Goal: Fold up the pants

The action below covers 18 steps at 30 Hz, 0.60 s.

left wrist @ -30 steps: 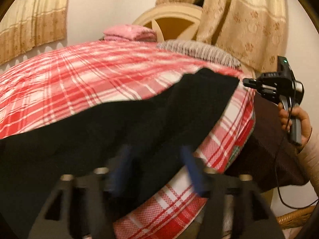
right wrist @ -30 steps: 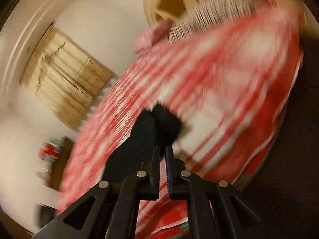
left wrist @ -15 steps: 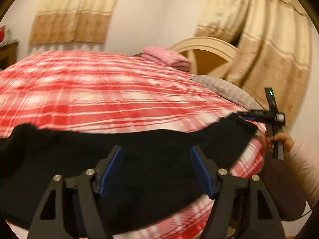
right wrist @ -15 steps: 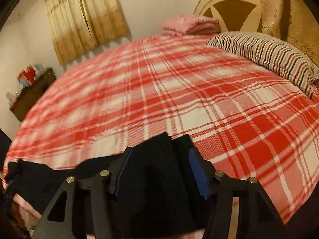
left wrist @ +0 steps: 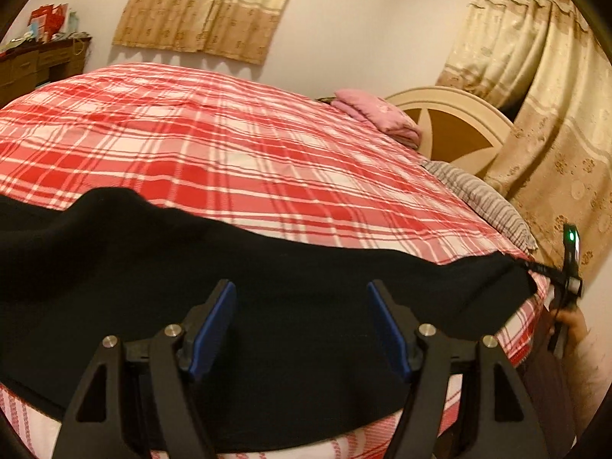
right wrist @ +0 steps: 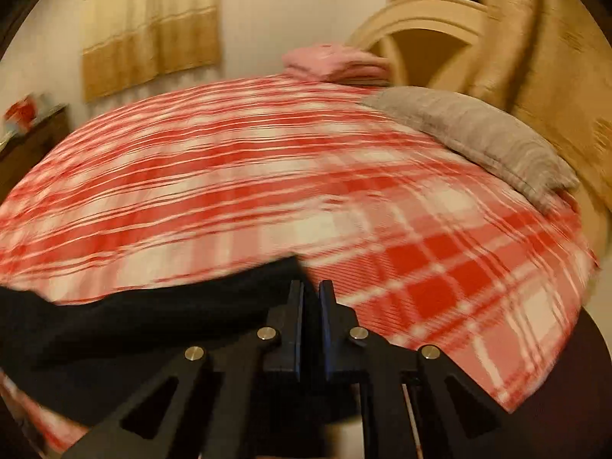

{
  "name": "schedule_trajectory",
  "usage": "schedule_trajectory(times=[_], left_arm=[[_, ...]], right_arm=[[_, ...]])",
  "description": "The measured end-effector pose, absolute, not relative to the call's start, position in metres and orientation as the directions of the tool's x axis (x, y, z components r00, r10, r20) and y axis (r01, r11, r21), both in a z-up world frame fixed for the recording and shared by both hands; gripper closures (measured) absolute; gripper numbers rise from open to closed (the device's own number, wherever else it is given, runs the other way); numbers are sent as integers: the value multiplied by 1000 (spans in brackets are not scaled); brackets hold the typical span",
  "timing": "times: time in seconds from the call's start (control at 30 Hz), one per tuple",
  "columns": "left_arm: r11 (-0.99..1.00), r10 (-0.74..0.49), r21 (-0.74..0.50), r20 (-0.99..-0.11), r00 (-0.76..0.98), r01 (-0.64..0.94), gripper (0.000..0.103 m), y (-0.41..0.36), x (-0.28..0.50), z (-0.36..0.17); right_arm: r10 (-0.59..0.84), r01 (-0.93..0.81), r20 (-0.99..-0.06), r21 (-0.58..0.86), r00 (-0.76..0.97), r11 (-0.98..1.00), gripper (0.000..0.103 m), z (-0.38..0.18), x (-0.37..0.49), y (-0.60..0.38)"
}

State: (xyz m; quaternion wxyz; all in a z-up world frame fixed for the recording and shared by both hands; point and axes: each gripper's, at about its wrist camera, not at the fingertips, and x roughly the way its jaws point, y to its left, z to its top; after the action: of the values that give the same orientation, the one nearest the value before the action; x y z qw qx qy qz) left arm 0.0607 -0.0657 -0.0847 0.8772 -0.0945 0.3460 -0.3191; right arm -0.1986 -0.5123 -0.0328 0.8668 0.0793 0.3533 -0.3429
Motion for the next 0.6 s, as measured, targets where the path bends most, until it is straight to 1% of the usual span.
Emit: schedule_trajectory(times=[0.03,0.1,0.17,0.2,0.27,0.33,0.4,0.5,0.53,0.57,0.6], left_arm=[[782,-621,-387,-549,559,489,30,-64,62,-86],[791,-609,-385,-565,557,475,30,-63,64,-91],[801,-596,-378,-584,552,464,30,-62,66,-96],[806,-588,-373,-589,554,459,30,-62,67,-98],[818,-571,-357,-597,564,450,30,-60,67,-100],[831,-551,-338,-609,571,442,30,-58,68,-101],[840,-535,-316,-616,579,440,30,-54,66,-102],[859,-497,-252,-623,604,446,30,-43,60,-101],[864,-485,-233,-623,614,447,30,-39,59,-100],[872,-467,-208,-622,628,443,30,-32,57,-99],[879,-453,-193,-622,639,436,30,-26,56,-99]], right_arm=[[-551,661,-672,-120,495,741,95,-39,-201,-516],[-528,642,-654,-84,542,762,94,-42,-209,-518],[-495,643,-665,-29,559,765,94,-35,-215,-524],[-494,661,-656,10,571,750,94,-29,-220,-526],[-497,661,-604,69,624,747,94,-13,-227,-519],[-430,572,-580,78,692,816,94,-1,-216,-495],[-285,414,-594,90,752,906,94,4,-189,-458],[-117,231,-625,104,771,967,93,0,-147,-408],[-65,178,-634,116,771,977,86,-2,-132,-391],[12,111,-640,151,768,982,68,-6,-113,-371],[57,76,-639,179,767,981,57,-9,-104,-359]])
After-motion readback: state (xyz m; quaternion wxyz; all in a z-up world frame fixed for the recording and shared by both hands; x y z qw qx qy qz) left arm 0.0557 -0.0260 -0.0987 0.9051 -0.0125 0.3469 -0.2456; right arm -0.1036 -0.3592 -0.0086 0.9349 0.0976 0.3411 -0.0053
